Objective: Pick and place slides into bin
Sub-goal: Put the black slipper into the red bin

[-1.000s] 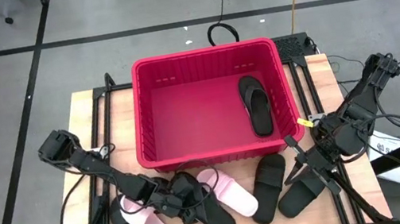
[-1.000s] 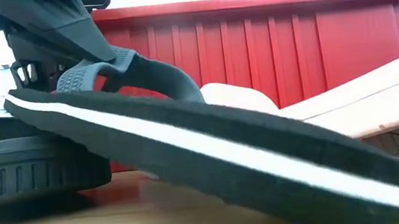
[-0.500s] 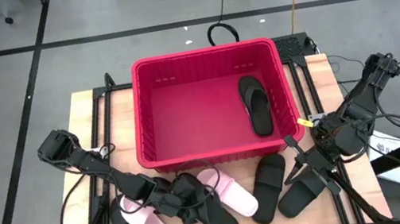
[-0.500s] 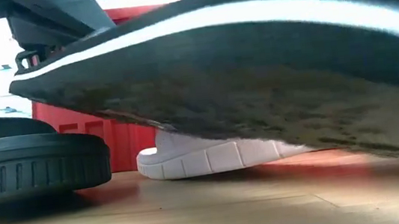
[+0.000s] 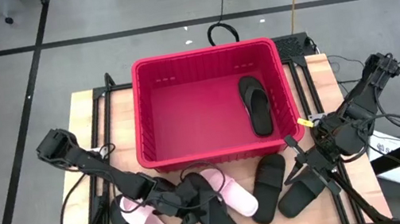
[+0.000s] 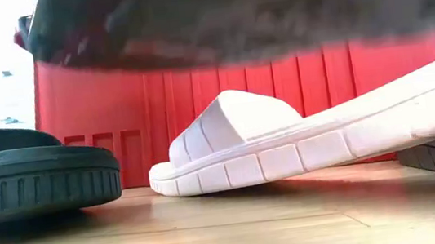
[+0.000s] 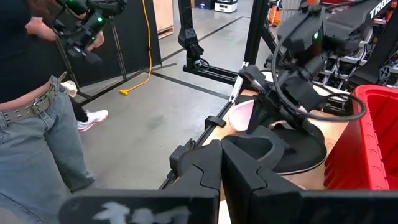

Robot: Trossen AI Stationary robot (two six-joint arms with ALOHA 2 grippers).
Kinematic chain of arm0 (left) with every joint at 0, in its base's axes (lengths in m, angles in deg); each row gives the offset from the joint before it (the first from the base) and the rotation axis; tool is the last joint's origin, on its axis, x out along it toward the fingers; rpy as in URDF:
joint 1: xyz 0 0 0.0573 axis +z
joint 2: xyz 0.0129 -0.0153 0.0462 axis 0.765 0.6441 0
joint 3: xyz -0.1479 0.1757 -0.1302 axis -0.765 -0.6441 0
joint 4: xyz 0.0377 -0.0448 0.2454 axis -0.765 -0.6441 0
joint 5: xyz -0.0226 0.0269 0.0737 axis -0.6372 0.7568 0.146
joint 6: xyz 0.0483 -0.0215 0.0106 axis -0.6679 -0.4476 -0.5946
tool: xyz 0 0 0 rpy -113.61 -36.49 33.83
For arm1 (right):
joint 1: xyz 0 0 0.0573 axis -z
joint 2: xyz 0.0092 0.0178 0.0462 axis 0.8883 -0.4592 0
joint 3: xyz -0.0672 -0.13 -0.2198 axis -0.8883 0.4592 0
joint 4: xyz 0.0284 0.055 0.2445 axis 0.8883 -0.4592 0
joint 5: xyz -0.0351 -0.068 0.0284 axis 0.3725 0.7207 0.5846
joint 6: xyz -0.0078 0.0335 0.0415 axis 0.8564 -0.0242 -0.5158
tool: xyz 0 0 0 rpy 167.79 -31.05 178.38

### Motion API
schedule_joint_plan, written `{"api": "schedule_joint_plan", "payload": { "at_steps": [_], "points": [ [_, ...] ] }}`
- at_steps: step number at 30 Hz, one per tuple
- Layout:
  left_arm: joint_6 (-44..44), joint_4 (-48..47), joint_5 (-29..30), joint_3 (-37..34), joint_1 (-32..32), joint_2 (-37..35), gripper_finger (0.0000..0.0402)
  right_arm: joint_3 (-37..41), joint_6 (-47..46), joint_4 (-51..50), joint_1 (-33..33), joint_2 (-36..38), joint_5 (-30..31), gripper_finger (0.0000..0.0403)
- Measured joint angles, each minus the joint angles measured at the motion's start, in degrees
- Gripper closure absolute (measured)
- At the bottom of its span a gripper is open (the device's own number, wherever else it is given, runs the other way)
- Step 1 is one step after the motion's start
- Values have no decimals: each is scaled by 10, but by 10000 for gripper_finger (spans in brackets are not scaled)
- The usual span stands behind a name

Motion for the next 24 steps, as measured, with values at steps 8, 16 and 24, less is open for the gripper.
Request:
{"api": "schedule_joint_plan", "payload": {
  "at_steps": [8, 16, 24],
  "points": [
    [-46, -155, -34, 124, -1, -1, 401, 0, 0, 0, 0, 0, -2, 403],
    [-111, -258, -35, 249, -1, -1, 401, 0, 0, 0, 0, 0, -2, 403],
    [-200, -372, 35, 363, 0, -1, 401, 0, 0, 0, 0, 0, 6, 403]
  ]
}}
